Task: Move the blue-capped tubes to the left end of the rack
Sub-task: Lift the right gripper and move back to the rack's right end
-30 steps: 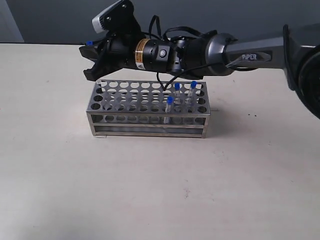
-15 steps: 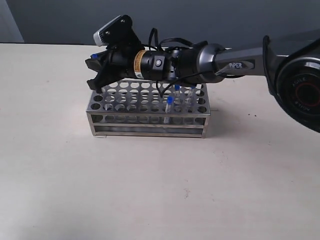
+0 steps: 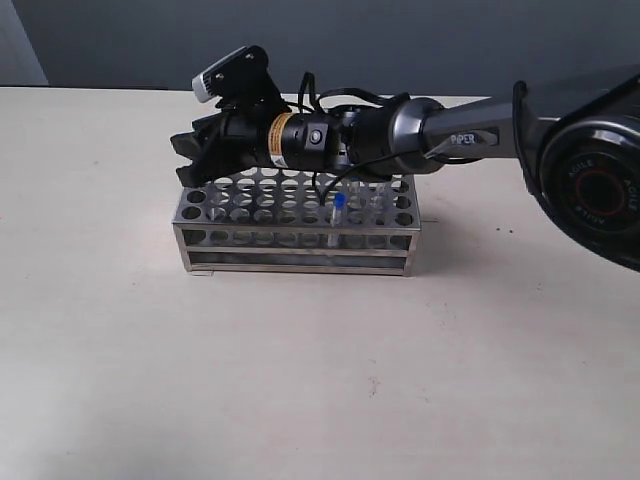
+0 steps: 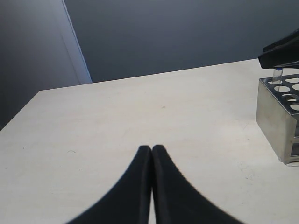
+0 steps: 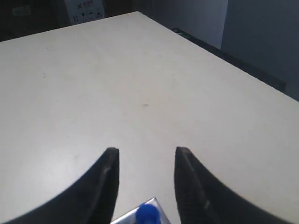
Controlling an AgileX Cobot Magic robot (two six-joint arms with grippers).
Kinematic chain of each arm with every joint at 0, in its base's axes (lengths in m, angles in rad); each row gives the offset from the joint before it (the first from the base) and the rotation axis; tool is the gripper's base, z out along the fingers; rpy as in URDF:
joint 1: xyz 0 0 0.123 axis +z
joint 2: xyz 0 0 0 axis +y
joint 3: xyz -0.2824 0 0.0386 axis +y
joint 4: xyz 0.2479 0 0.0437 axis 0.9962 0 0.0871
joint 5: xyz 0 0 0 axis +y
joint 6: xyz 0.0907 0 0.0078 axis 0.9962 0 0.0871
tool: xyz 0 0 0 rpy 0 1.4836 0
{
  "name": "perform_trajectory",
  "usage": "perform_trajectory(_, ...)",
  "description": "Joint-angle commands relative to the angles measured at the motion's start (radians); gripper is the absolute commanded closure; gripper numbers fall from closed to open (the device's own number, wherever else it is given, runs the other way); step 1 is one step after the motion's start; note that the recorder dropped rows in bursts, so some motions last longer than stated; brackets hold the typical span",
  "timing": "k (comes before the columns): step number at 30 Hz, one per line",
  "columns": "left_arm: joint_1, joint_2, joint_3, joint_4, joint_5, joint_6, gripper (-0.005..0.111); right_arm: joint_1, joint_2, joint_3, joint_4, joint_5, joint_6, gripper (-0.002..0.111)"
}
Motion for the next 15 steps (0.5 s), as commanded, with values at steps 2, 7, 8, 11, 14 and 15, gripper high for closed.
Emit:
perform_trajectory(2,-0.009,0.004,-0.002,0.003,-0.013,-0.003,0.106,-0.005,-0.260,0.005,-0.153,0.253,0.118,0.071)
perform_trajectory(7,-0.009,0.004,-0.002,0.003,-0.013,-0.003,0.106,-0.024,-0.572,0.236,-0.229,0.330,0.118,0.071)
perform_trajectory(8,-0.009,0.004,-0.002,0.003,-0.013,-0.003,0.106,-0.034,-0.612,0.296,-0.209,0.328,0.118,0.071)
perform_trajectory(11,-0.009,0.004,-0.002,0.003,-0.013,-0.003,0.106,-0.072,-0.696,0.494,-0.189,0.246,0.118,0.071)
perform_trajectory(14,-0.009,0.004,-0.002,0.003,-0.013,-0.003,0.106,-0.102,-0.708,0.637,-0.172,0.139,0.100,0.071)
perform_trajectory(15,-0.009,0.004,-0.002,0.003,-0.013,-0.003,0.106,-0.109,-0.708,0.668,-0.152,0.122,0.085,0.071)
